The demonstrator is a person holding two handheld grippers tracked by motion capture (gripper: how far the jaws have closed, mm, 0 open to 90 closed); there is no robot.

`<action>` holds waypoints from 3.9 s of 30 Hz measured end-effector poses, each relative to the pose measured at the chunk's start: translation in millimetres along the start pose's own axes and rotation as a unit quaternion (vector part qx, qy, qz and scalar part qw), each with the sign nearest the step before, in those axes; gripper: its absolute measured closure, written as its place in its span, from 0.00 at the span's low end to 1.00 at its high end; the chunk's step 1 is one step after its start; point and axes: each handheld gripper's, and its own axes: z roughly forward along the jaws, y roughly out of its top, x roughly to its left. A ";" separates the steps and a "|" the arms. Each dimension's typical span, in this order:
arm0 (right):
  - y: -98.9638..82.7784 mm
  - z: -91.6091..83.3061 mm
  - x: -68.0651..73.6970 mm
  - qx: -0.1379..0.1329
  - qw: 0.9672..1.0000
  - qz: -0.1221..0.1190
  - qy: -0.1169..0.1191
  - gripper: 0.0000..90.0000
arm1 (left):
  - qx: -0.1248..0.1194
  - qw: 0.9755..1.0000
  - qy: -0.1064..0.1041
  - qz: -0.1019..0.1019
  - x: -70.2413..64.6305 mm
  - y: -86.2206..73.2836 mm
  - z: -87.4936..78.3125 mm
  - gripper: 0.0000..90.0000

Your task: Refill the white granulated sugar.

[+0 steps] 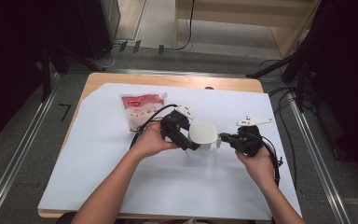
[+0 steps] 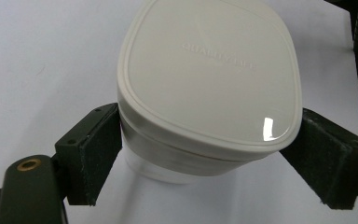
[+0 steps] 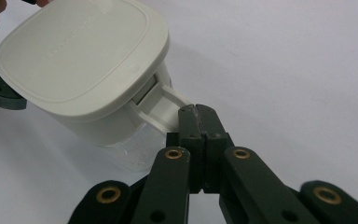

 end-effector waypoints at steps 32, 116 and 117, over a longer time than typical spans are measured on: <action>0.3 0.7 1.2 0.000 1.000 -0.004 0.000 1.00 | 0.004 1.000 0.022 0.020 -8.4 7.3 -11.4 0.20; -6.6 -9.0 -7.3 -0.018 0.999 0.030 0.030 0.79 | -0.023 0.999 -0.022 0.031 -26.3 28.5 -39.3 0.63; -7.4 -9.9 -8.6 -0.019 0.999 0.029 0.030 0.78 | -0.031 0.999 -0.032 0.019 -24.5 26.3 -40.5 0.63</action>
